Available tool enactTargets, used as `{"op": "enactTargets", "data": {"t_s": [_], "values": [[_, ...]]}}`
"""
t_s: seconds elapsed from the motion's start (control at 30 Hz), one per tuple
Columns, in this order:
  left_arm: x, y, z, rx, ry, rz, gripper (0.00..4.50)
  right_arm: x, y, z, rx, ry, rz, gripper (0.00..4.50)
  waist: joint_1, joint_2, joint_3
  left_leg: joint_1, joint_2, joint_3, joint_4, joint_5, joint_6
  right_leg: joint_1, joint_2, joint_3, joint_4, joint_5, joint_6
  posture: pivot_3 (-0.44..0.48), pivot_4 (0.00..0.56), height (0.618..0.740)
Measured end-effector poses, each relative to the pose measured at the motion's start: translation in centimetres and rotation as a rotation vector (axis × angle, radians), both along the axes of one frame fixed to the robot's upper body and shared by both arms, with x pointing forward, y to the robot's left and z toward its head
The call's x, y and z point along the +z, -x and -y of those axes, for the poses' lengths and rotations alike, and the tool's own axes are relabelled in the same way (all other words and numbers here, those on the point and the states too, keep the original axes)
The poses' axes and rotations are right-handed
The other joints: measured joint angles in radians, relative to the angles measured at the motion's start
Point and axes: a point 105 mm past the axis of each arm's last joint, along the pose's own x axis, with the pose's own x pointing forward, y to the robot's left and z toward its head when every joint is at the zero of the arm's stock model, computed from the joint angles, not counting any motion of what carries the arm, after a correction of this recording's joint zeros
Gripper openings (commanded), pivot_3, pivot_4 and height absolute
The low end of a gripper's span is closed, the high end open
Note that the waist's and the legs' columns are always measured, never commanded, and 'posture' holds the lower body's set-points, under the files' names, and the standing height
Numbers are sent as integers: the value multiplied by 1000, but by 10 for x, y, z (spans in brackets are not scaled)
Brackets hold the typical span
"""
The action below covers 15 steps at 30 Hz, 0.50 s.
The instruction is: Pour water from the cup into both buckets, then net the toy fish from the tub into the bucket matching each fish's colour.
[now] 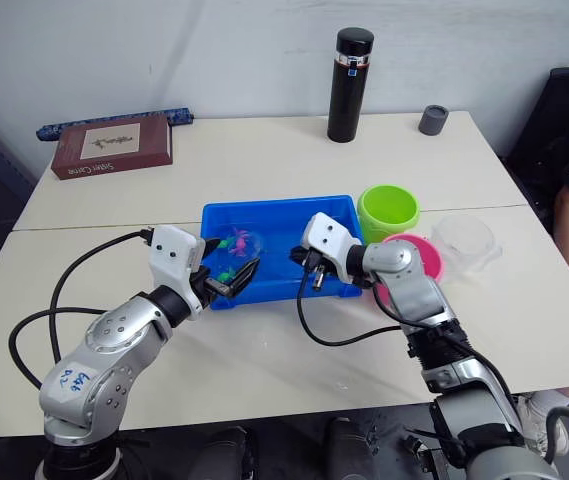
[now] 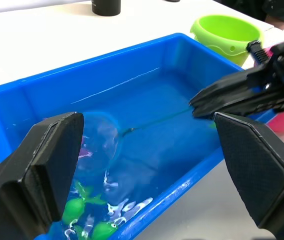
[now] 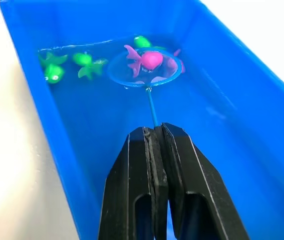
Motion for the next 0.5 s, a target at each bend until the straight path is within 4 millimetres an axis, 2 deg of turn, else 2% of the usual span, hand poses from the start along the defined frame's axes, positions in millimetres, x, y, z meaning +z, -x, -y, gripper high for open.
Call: {"op": "enactTargets", "data": {"t_s": [0.23,0.5], "values": [[1,0,4,-23,-1,5,4484,-9,7,18,-56,3,-54,0,1,0,0,0,0,0,0,0,0,0,0,0,0,0,0,0,150,740],[-3,-4,6,-47,-5,-12,4484,17,16,42,-160,-136,-123,0,1,0,0,0,0,0,0,0,0,0,0,0,0,0,0,0,150,740]]}}
